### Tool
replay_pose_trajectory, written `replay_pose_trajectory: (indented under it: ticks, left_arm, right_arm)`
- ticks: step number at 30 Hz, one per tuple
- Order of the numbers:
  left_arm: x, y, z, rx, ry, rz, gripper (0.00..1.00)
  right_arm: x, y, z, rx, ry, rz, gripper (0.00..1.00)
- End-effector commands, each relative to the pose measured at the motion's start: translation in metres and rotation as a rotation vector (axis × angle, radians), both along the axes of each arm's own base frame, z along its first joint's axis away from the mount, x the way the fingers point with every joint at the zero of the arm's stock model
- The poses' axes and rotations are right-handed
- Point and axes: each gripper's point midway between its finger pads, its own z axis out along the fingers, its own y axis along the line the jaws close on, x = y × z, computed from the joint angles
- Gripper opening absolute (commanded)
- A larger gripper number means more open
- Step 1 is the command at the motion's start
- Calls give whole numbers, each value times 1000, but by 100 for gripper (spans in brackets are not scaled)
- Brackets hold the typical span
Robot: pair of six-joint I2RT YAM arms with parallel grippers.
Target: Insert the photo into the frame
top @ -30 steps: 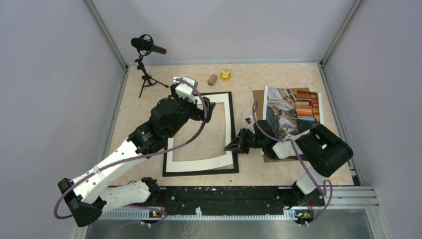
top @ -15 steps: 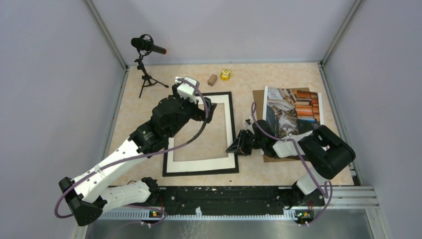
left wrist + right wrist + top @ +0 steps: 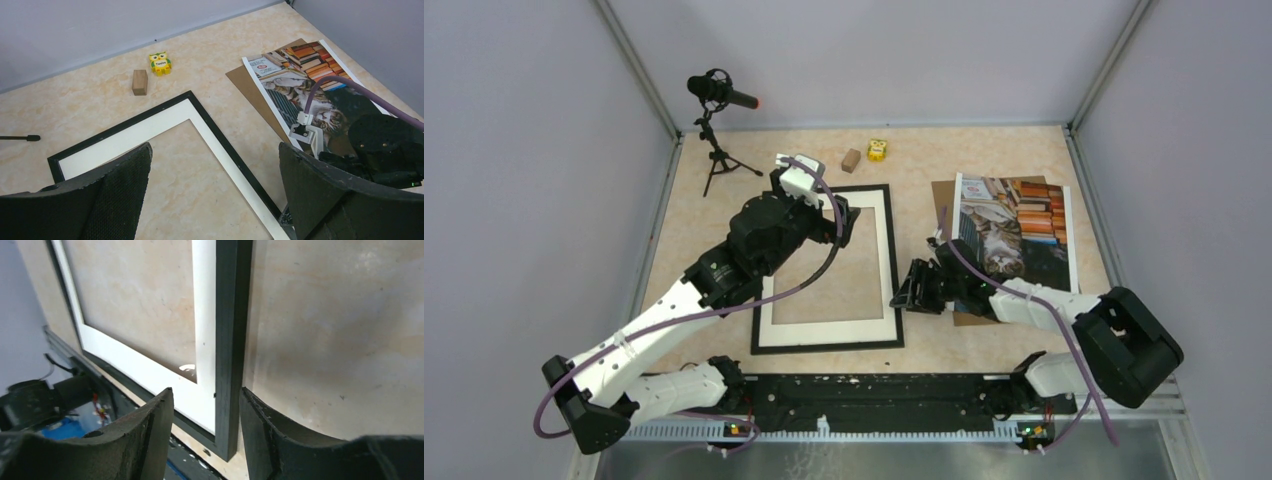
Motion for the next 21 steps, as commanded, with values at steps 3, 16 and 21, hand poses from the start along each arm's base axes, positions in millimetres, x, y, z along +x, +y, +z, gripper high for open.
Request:
replay_pose_trajectory:
  ticks: [3,16,21]
  left_arm:
    - [1,-2,9,-43,-19,-1,99]
    - [2,-1,7,-32,-16,3,99]
    - [-2,-5,10,-49,-12,-26,99]
  right_arm:
    - [0,6,17,-128,-110,57,51]
    - [-24,70,1,66,-39,227,43]
    - [-31,63,-14,21,14,226,43]
